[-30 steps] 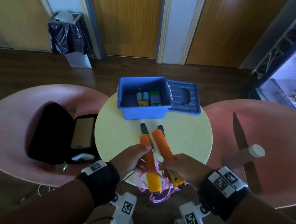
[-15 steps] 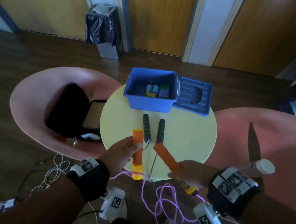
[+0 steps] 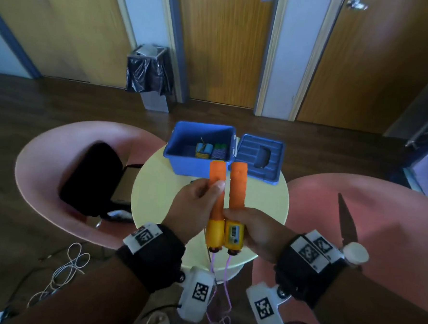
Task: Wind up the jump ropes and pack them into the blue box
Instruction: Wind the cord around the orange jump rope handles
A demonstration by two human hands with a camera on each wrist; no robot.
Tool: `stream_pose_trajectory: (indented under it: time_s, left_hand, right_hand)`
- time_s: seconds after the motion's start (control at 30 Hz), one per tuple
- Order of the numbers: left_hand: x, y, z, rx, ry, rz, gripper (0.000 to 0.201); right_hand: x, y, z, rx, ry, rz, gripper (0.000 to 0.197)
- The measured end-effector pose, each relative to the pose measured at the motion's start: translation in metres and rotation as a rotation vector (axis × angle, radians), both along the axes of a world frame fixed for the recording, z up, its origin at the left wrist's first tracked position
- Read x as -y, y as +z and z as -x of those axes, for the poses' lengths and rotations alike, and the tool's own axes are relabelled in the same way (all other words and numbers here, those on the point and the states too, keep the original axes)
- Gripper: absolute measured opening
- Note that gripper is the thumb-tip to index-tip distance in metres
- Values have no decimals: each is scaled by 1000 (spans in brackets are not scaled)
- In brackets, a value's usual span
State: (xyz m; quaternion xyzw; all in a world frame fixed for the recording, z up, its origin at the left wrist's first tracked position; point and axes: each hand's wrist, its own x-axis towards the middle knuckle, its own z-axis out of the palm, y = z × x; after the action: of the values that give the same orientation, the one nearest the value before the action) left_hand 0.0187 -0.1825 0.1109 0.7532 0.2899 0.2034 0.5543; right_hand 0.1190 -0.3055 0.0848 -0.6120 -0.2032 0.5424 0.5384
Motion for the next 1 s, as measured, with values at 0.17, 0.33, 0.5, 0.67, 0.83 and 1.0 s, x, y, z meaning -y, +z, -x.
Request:
stream_pose_trajectory:
  time_s: [0.17, 0.33, 0.5, 0.67, 0.83, 1.0]
  left_hand:
    - [8, 25, -27, -9, 2, 1, 46]
    - [27, 32, -29, 161, -63, 120, 33]
    - [43, 22, -31, 218, -172, 155, 31]
    - [57, 28, -39, 273, -172, 459, 33]
    - [46, 29, -34, 262, -178, 492, 41]
    - [15, 31, -18, 94, -224, 377, 33]
  right_hand:
    - [0, 17, -4, -123, -106, -148, 50]
    - [2, 35, -20, -212, -475, -134, 50]
    - [7, 50, -29, -327, -533, -139, 49]
    - [8, 63, -30, -441, -569, -179, 48]
    - [10, 61, -32, -203, -533, -36, 52]
    - [33, 43, -49, 418, -629, 44, 77]
